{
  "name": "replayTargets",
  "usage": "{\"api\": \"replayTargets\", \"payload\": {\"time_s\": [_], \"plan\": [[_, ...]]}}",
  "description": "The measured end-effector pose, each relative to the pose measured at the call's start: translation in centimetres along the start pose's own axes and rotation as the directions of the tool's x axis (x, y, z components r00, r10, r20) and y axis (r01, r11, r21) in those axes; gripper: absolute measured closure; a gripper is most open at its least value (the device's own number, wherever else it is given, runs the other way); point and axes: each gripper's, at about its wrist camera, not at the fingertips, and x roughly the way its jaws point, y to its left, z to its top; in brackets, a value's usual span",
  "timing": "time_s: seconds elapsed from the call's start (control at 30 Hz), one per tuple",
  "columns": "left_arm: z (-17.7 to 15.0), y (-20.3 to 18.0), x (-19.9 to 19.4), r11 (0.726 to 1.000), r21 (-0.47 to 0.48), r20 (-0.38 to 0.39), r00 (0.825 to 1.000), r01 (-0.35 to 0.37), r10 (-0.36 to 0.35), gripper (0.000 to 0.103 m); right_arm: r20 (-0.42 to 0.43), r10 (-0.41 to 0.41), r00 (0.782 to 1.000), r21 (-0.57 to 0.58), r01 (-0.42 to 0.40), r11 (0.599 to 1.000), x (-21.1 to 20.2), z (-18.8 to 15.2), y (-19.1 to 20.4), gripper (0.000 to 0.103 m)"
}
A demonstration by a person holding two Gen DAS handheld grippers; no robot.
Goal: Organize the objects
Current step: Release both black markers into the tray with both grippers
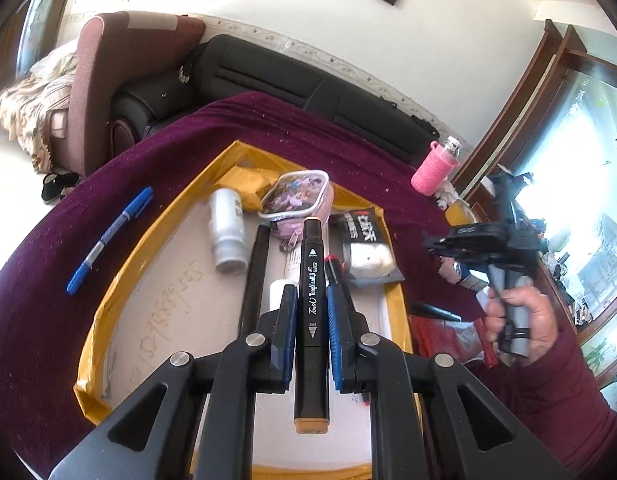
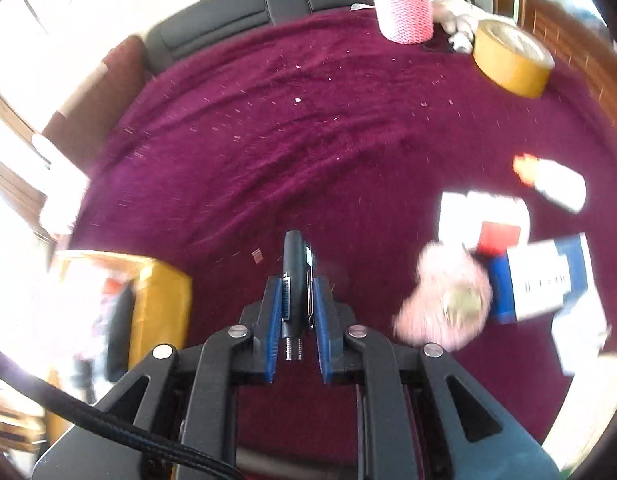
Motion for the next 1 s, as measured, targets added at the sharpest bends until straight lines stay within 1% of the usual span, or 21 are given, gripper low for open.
{"api": "replayTargets", "payload": {"time_s": [0.03, 0.07, 0.13, 0.23, 0.33, 0.4, 0.43, 0.5, 0.6, 0.63, 0.73, 0.77, 0.8, 0.83, 0.87, 0.97, 1.0], "plan": [[-0.2, 0.0, 0.1, 1.000, 0.000, -0.009, 1.000, -0.003, 0.003, 0.091, -0.004, 0.034, 0.999, 0.013, -0.034, 0.999, -0.5, -0.4, 0.3, 0.090], [-0.5, -0.2, 0.3, 1.000, 0.002, -0.025, 1.000, -0.014, 0.014, 0.091, -0.012, 0.091, 0.996, 0.024, -0.091, 0.996, -1.4, -1.0, 0.4, 0.090], [-1.2, -0.5, 0.8, 0.999, 0.010, -0.055, 0.998, -0.043, 0.043, 0.091, -0.027, 0.176, 0.984, 0.015, -0.176, 0.984, -3.0, -2.7, 1.3, 0.090], [-1.9, -0.8, 1.9, 0.996, 0.024, -0.100, 0.991, -0.084, 0.086, 0.091, -0.056, 0.260, 0.964, -0.034, -0.262, 0.965, -4.7, -5.6, 3.8, 0.090], [-2.1, -0.9, 3.6, 0.995, 0.024, -0.163, 0.981, -0.099, 0.101, 0.091, -0.107, 0.318, 0.942, -0.075, -0.327, 0.942, -4.7, -8.0, 6.2, 0.089], [-2.0, -0.8, 4.8, 0.991, 0.033, -0.192, 0.972, -0.129, 0.133, 0.091, -0.147, 0.337, 0.930, -0.114, -0.354, 0.928, -4.2, -9.6, 8.6, 0.089], [-2.0, -0.7, 5.1, 0.989, 0.038, -0.195, 0.970, -0.143, 0.148, 0.091, -0.163, 0.336, 0.928, -0.136, -0.358, 0.924, -3.9, -10.2, 9.6, 0.089], [-2.0, -0.5, 5.0, 0.986, 0.038, -0.194, 0.967, -0.161, 0.165, 0.091, -0.179, 0.316, 0.932, -0.174, -0.346, 0.922, -3.4, -11.1, 11.2, 0.089], [-2.4, -0.2, 4.2, 0.991, 0.025, -0.188, 0.973, -0.129, 0.132, 0.091, -0.206, 0.272, 0.940, -0.224, -0.316, 0.922, -2.1, -12.2, 13.4, 0.089], [-2.5, -0.3, 3.9, 0.992, 0.027, -0.192, 0.974, -0.120, 0.123, 0.091, -0.200, 0.229, 0.953, -0.252, -0.276, 0.928, -1.5, -12.5, 14.2, 0.089], [-2.5, -0.6, 3.2, 0.997, 0.026, -0.181, 0.980, -0.079, 0.083, 0.090, -0.159, 0.135, 0.978, -0.327, -0.181, 0.928, -0.9, -13.0, 15.6, 0.089], [-2.3, -0.8, 2.8, 0.997, 0.022, -0.167, 0.983, -0.071, 0.074, 0.086, -0.135, 0.095, 0.986, -0.360, -0.138, 0.923, -0.8, -13.2, 16.2, 0.089], [-2.2, -0.8, 2.5, 0.997, 0.019, -0.156, 0.985, -0.069, 0.072, 0.081, -0.118, 0.077, 0.990, -0.374, -0.116, 0.920, -0.7, -13.3, 16.5, 0.088], [-2.1, -0.9, 2.2, 0.997, 0.015, -0.141, 0.987, -0.072, 0.073, 0.066, -0.102, 0.067, 0.993, -0.388, -0.101, 0.916, -0.7, -13.4, 16.9, 0.083], [-1.9, -0.9, 1.9, 0.997, 0.010, -0.132, 0.988, -0.075, 0.075, 0.056, -0.095, 0.067, 0.993, -0.393, -0.099, 0.914, -0.8, -13.5, 17.1, 0.078], [-1.1, -1.0, 1.0, 0.997, 0.007, -0.097, 0.992, -0.081, 0.082, 0.054, -0.062, 0.080, 0.995, -0.387, -0.098, 0.917, -1.5, -13.3, 17.0, 0.074], [-1.1, -1.2, 0.7, 0.996, 0.014, -0.088, 0.992, -0.092, 0.092, 0.052, -0.045, 0.089, 0.995, -0.382, -0.099, 0.919, -2.3, -13.4, 16.1, 0.073]]}}
